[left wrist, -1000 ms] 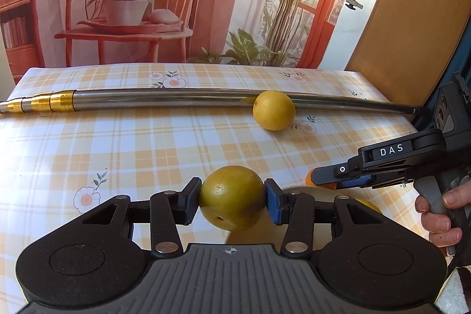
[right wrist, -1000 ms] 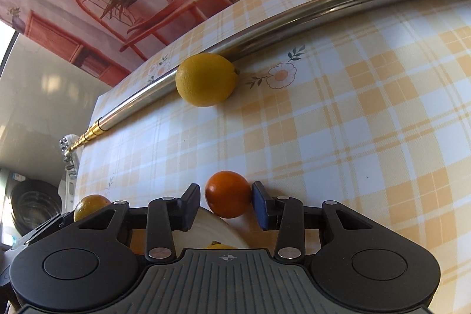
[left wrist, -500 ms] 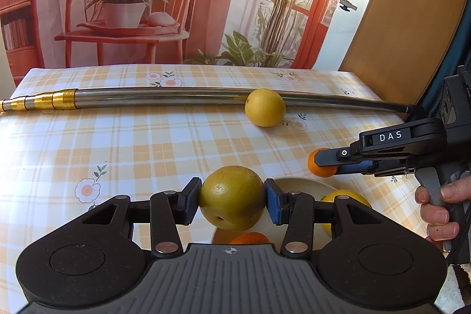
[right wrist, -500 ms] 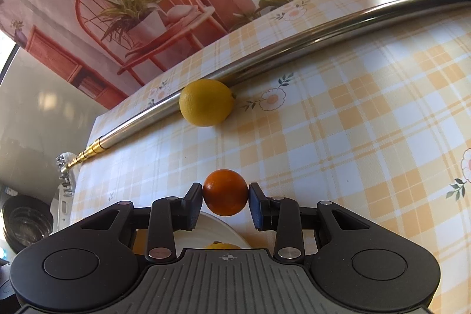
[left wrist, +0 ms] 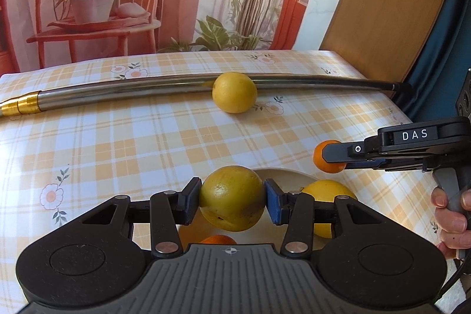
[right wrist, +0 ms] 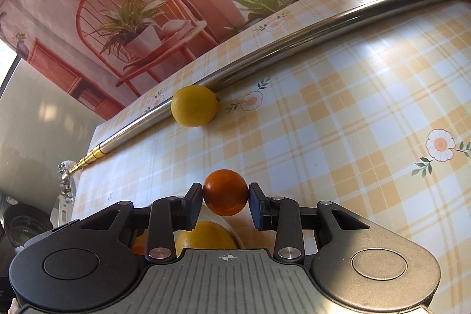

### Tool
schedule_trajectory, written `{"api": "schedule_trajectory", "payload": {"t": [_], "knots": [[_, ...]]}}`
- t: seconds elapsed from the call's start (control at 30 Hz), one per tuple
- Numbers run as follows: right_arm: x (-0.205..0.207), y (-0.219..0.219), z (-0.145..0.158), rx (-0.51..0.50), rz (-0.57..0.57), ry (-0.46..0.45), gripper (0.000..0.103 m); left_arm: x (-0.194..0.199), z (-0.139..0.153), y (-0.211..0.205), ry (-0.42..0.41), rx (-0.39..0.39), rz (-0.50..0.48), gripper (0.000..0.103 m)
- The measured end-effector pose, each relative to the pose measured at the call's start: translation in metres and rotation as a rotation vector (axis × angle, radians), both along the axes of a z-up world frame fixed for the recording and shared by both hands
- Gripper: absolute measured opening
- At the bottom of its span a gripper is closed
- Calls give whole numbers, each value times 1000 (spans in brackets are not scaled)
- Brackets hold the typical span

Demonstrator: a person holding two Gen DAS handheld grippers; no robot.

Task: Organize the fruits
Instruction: 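Lift the grapefruit with the left gripper while the right gripper grasps the orange, then lower the grapefruit into the cream plate and open the left gripper while the right gripper holds the orange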

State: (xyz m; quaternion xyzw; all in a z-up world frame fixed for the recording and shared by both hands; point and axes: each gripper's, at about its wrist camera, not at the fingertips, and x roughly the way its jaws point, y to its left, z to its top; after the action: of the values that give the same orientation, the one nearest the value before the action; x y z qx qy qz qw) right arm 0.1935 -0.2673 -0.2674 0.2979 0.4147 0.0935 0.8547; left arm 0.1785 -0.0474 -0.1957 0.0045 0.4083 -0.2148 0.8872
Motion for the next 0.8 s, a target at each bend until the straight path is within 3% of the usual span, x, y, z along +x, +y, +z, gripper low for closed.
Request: {"api": "schedule_trajectory", "payload": {"t": [0.8], "knots": [[-4,-3,-2,4,-10,4,31,6,-20,-22,48,85,-81,49]]}}
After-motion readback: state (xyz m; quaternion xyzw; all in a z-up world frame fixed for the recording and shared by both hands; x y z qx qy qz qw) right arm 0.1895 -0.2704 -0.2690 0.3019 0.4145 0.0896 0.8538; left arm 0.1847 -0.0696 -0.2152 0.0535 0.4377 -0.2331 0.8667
